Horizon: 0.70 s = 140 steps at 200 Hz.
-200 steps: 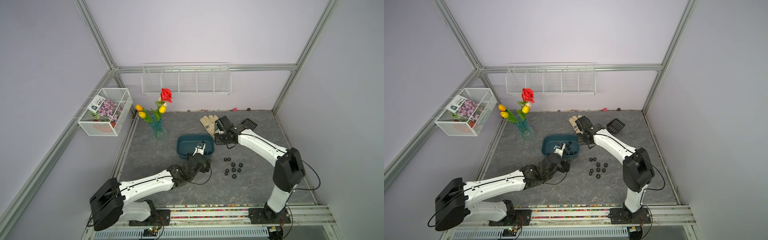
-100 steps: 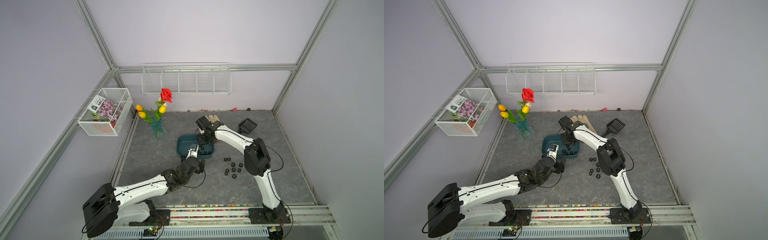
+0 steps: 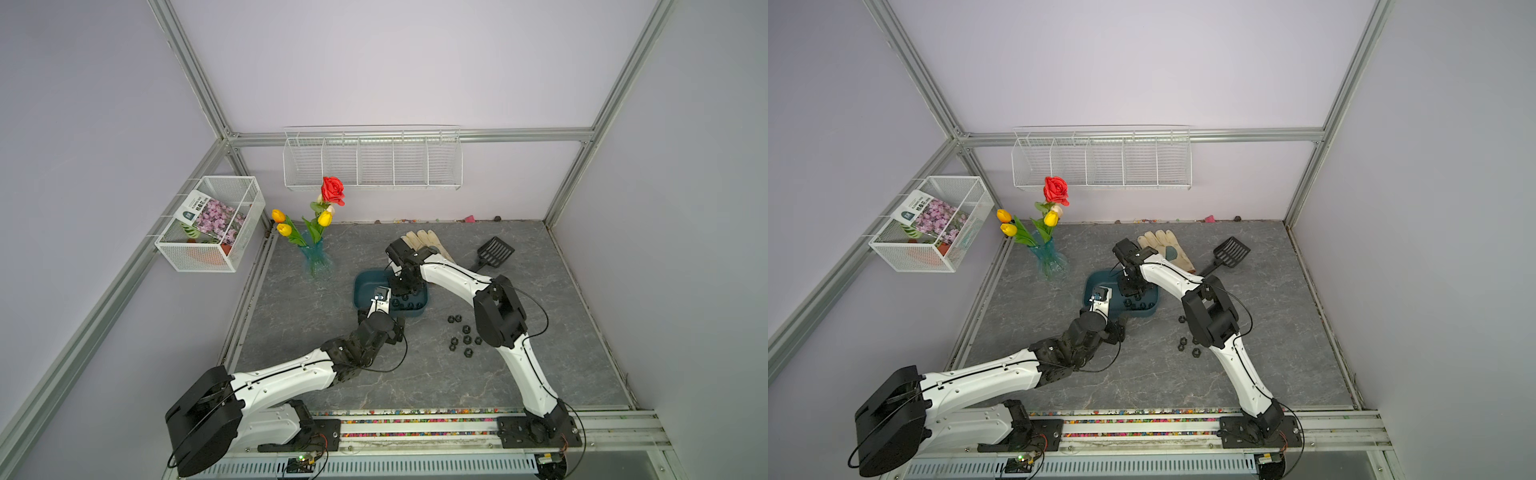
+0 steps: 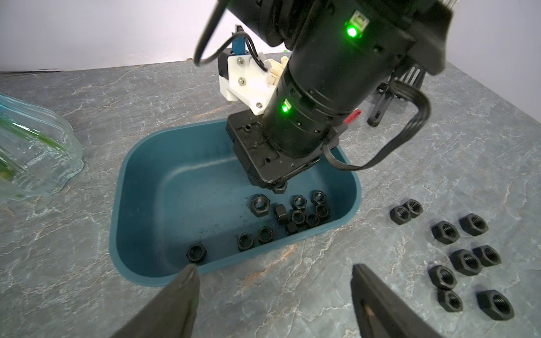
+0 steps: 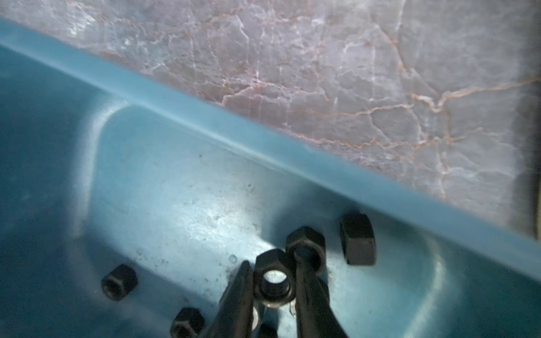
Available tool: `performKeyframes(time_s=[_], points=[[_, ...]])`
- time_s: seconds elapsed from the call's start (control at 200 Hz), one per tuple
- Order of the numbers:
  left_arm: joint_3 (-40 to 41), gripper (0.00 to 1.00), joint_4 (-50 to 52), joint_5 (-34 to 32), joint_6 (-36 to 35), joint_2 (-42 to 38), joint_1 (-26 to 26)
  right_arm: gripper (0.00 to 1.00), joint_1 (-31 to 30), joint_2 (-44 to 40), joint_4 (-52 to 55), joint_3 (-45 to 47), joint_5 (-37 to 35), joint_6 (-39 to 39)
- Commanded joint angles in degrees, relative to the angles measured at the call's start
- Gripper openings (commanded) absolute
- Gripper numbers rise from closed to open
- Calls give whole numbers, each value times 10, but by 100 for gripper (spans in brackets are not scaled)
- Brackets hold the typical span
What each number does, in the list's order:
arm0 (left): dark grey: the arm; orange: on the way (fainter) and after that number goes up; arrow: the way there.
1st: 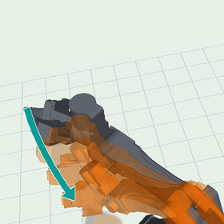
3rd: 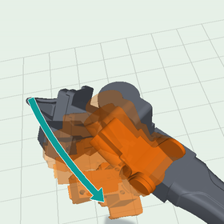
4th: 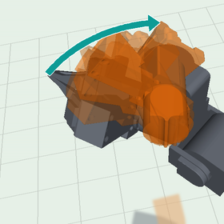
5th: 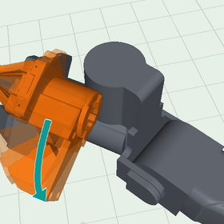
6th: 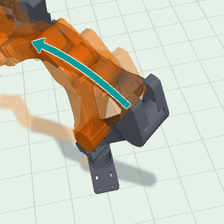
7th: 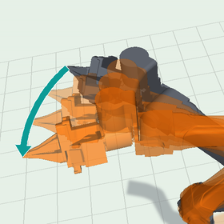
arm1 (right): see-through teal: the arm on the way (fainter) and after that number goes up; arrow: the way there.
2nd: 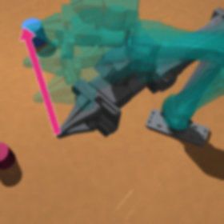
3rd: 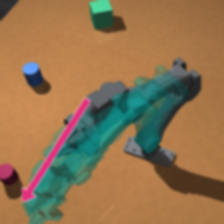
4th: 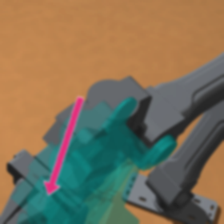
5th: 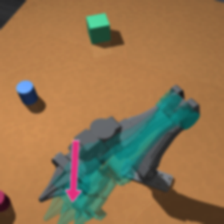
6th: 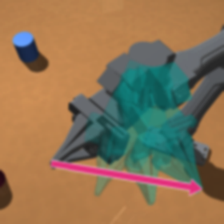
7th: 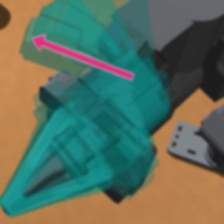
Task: Put the nuts on the desktop into the storage box
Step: Place the nut in the storage box.
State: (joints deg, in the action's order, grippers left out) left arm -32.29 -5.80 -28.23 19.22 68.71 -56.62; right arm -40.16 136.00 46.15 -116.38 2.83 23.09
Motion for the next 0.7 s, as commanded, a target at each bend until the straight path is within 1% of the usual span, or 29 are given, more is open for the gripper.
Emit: performKeyframes(time_s=[0.0, 0.08, 0.27, 0.355, 0.51, 0.695], points=[[6, 83, -9, 7, 1, 8, 3, 13, -3, 17, 3, -8, 8, 0], [6, 83, -9, 9, 2, 9, 3, 16, -3, 19, 3, -8, 8, 0], [4, 83, -5, 12, 4, 10, 3, 29, -2, 18, 4, -8, 8, 0], [0, 83, 0, 13, 5, 11, 3, 33, -2, 15, 7, -8, 8, -1], [-22, 83, 35, 19, 5, 13, 3, 38, -6, -4, 12, -1, 0, -2], [-28, 83, 47, 33, 1, -3, -1, 39, -11, -57, 6, 38, -17, 0]])
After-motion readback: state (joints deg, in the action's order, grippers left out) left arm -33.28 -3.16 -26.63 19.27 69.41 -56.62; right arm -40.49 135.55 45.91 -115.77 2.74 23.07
